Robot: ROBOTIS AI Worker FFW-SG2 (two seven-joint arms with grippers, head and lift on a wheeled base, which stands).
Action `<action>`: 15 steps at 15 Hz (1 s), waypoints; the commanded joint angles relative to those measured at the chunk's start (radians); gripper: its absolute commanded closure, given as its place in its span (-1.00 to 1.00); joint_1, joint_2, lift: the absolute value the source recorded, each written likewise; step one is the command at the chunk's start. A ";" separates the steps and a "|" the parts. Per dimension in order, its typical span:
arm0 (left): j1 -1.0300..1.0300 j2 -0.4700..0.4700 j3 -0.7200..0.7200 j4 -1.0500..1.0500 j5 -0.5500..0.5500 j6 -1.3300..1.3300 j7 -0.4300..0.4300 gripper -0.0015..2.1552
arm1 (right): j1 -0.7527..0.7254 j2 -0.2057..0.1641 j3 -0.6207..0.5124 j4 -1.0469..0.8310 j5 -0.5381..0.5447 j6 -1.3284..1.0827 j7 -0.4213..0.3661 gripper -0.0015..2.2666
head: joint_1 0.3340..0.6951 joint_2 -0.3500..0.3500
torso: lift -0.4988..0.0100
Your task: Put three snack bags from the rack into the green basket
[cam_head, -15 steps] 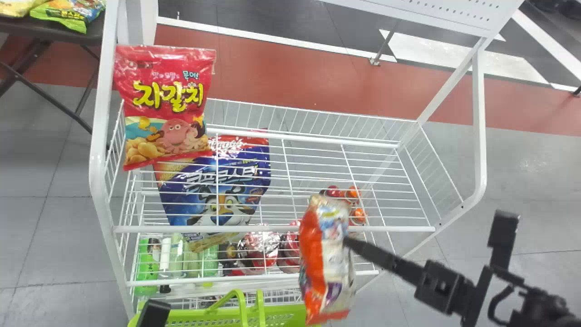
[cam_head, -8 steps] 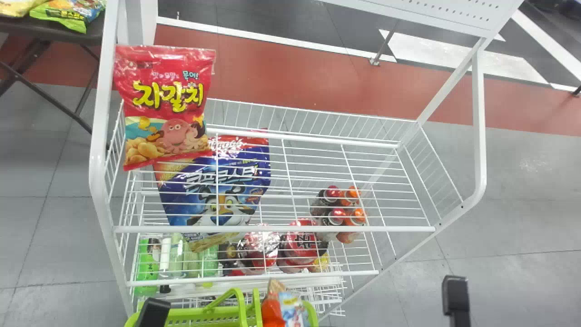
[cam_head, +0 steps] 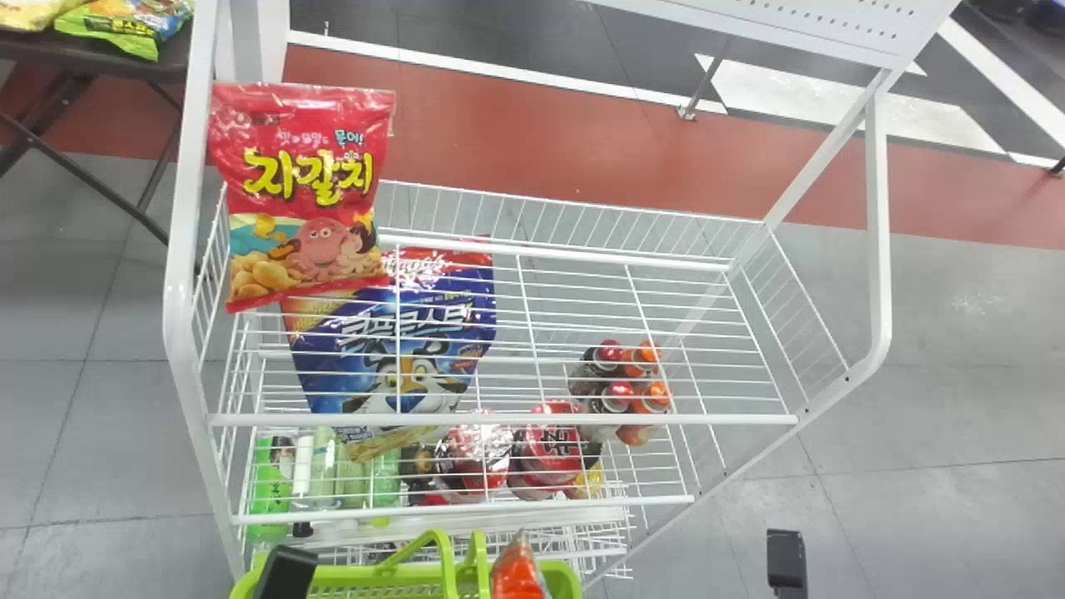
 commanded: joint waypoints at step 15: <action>0.026 -0.003 0.002 -0.026 -0.006 -0.006 -0.004 0.46 | 0.115 -0.134 0.362 -0.048 0.135 -0.359 -0.179 -1.00 | 1.00 -1.00 | 0.96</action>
